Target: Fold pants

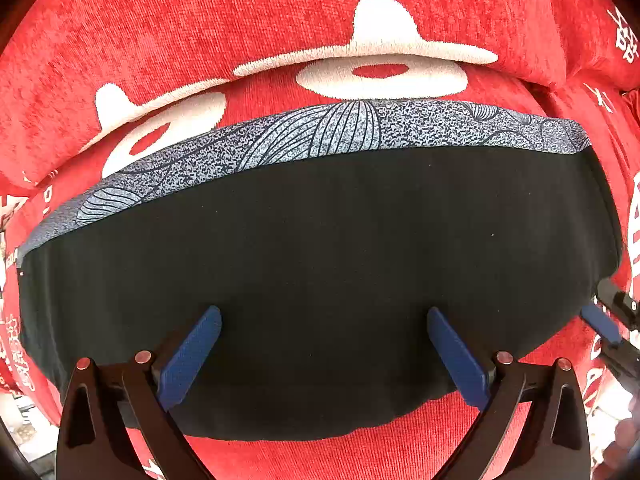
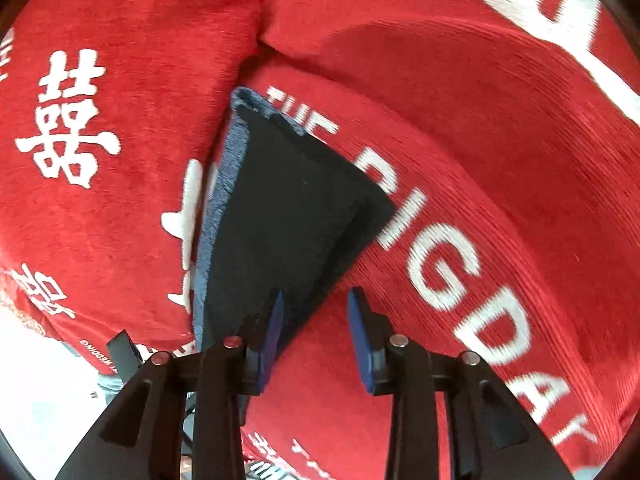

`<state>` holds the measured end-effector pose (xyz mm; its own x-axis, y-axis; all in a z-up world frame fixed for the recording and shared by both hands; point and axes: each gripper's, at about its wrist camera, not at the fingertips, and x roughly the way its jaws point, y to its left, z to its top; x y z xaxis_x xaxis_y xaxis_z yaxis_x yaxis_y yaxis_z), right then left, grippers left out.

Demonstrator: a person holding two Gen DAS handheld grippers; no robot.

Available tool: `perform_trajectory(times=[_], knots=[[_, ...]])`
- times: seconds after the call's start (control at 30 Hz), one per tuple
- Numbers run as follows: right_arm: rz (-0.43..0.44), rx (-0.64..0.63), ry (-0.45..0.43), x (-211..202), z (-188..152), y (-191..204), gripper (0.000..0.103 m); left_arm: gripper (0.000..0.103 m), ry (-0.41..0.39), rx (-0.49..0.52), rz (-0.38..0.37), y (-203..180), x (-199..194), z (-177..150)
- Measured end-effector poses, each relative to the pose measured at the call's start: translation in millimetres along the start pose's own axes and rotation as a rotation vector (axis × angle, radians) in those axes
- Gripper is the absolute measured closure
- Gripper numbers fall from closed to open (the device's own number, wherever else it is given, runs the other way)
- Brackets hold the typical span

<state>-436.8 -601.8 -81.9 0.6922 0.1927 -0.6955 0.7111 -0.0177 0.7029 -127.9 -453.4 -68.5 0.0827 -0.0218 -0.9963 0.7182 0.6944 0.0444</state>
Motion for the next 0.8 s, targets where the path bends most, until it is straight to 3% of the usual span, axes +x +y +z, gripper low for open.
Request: perform_trajectory(times=[0.13,0.33,0.37,0.4,0.43,0.5,0.6,0.7,0.77,0.8], knots=[[0.039,-0.039,-0.050,6,7,9,0.062,0.000,-0.012,0.002,0.005,0,-2,-4],[0.100,-0.066,-0.055,30,16,25,0.060,0.000,-0.016,0.007,0.004,0,-1,-7],[0.114,-0.034,-0.050,32,18,23,0.064,0.000,-0.006,0.008,0.003,0,-2,-5],[0.119,0.004,-0.040,33,20,21,0.086,0.009,-0.001,0.001,-0.007,2,-5,-2],[0.117,0.048,-0.027,35,22,19,0.089,0.024,-0.010,-0.016,-0.021,4,-11,3],[0.135,0.047,-0.031,30,22,23,0.090,0.025,-0.049,-0.062,-0.034,11,-24,16],[0.158,-0.063,-0.028,20,19,45,0.090,0.025,-0.100,-0.095,-0.028,12,-30,38],[0.187,-0.127,-0.034,14,16,64,0.090,0.025,-0.105,-0.087,0.006,1,-16,53],[0.189,-0.172,-0.034,12,14,77,0.090,0.024,-0.063,-0.086,0.020,-8,3,54],[0.189,-0.197,-0.029,12,13,84,0.090,0.022,-0.100,-0.073,0.044,-13,4,51]])
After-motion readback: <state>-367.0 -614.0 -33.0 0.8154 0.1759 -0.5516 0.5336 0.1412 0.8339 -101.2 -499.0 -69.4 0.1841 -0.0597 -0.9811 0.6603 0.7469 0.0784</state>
